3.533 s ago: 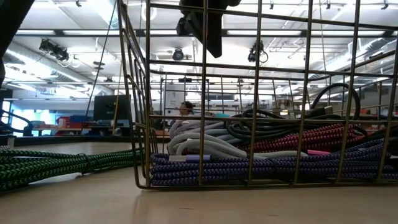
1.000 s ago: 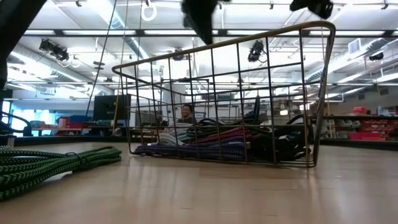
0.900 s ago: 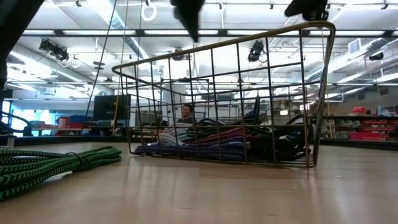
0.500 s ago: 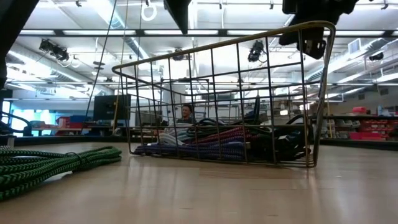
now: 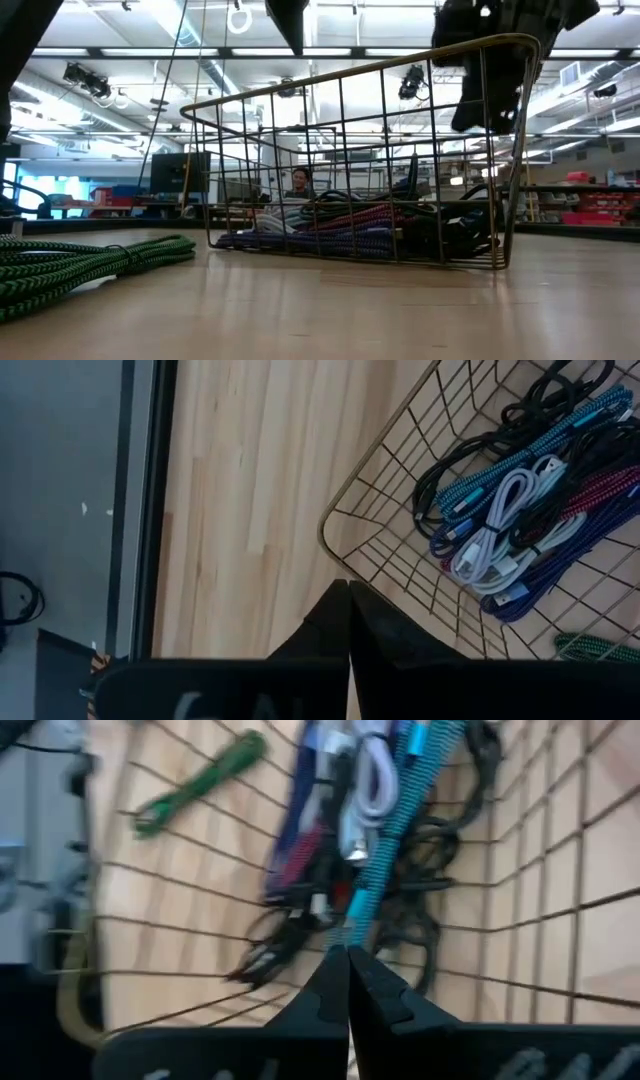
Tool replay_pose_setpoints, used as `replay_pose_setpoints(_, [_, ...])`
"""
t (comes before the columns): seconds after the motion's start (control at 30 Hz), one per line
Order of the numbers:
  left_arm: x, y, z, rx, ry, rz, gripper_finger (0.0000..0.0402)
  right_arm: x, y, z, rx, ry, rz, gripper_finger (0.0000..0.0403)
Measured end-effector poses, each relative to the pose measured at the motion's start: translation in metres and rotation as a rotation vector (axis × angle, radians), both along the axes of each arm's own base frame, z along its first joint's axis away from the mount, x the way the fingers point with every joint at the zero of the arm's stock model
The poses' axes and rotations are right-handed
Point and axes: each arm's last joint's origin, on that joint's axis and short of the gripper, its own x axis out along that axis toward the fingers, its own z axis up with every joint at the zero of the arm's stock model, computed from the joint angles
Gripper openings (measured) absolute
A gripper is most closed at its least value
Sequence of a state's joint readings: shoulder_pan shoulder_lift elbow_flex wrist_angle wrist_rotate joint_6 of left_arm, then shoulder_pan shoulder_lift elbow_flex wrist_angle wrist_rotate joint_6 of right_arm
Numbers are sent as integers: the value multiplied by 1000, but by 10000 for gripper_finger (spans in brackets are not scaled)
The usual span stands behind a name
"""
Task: Pick and place USB-C Cables
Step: Move the wire basket to the middle of the table
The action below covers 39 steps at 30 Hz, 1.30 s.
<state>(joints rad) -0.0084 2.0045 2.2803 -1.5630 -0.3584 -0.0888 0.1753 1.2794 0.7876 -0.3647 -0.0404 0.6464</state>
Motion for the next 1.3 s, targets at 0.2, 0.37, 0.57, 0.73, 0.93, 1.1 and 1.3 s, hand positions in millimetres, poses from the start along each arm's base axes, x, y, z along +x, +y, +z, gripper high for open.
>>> replay_pose_setpoints(0.2, [0, -1, 0, 0, 4, -2, 1, 6, -6, -17, -64, 85, -31, 0])
replay_pose_setpoints(0.37, [0, -1, 0, 0, 4, -3, 1, 5, -11, -27, -109, 166, -5, 0])
replay_pose_setpoints(0.57, [0, -1, 0, 2, 1, -8, 1, 1, -20, -26, -156, 191, 17, 0])
replay_pose_setpoints(0.73, [0, -1, 0, 2, -1, -8, 1, 0, -33, -23, -221, 180, 38, 0])
replay_pose_setpoints(0.93, [1, -1, 0, 1, -3, -7, 2, -1, -53, -22, -273, 188, 51, 0])
replay_pose_setpoints(1.1, [1, -1, 0, 0, -5, -4, 2, -2, -66, -22, -295, 190, 48, 0])
replay_pose_setpoints(1.3, [1, -1, 0, -3, -9, 6, 2, 4, -70, -14, -266, 134, 49, 0])
